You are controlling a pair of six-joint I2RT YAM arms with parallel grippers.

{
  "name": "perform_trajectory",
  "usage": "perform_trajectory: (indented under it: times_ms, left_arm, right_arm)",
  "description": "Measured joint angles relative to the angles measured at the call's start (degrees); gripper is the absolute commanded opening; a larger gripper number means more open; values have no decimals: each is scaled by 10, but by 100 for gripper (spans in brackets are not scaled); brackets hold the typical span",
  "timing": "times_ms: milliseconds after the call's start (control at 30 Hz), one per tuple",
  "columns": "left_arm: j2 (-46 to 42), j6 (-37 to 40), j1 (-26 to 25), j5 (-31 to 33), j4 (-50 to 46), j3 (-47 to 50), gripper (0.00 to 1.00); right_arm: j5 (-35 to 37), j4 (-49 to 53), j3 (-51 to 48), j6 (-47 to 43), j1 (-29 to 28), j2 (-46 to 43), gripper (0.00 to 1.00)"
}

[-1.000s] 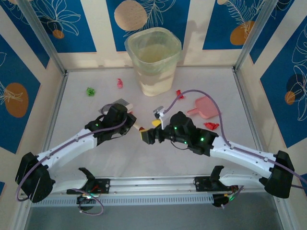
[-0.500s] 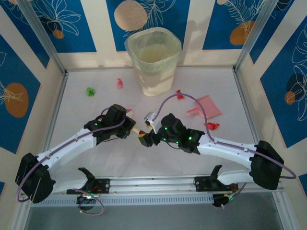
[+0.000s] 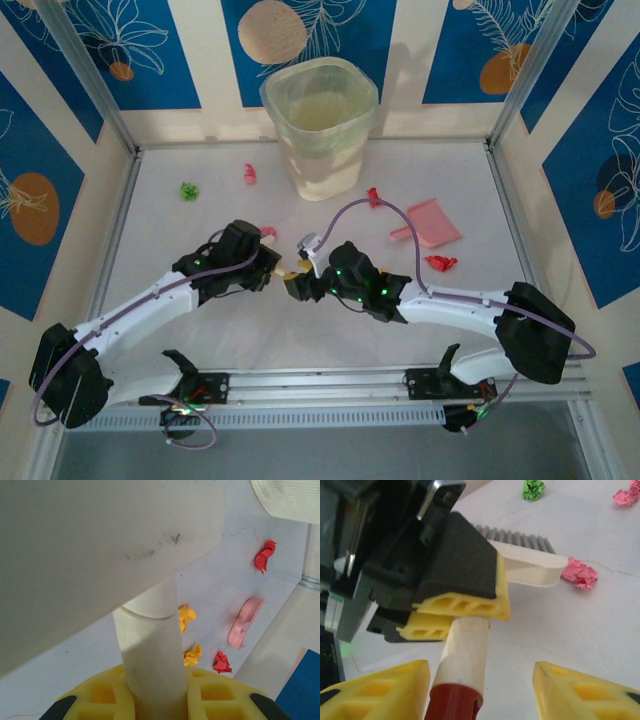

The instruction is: Sweep away the paper scraps from the table

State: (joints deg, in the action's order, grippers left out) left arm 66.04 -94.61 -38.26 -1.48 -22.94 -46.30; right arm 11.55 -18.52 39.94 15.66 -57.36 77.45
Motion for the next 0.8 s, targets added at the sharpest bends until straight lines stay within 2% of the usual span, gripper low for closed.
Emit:
perform_trajectory:
  times_ms: [467,800]
  left_arm:
    - [-7,-14,0,2,10,10,0]
    - [-7,-15,7,2,11,13,0]
  right_arm:
    - [-42,-76,-23,29,19,23,52]
    - [-65,-94,-32,34,27,31,53]
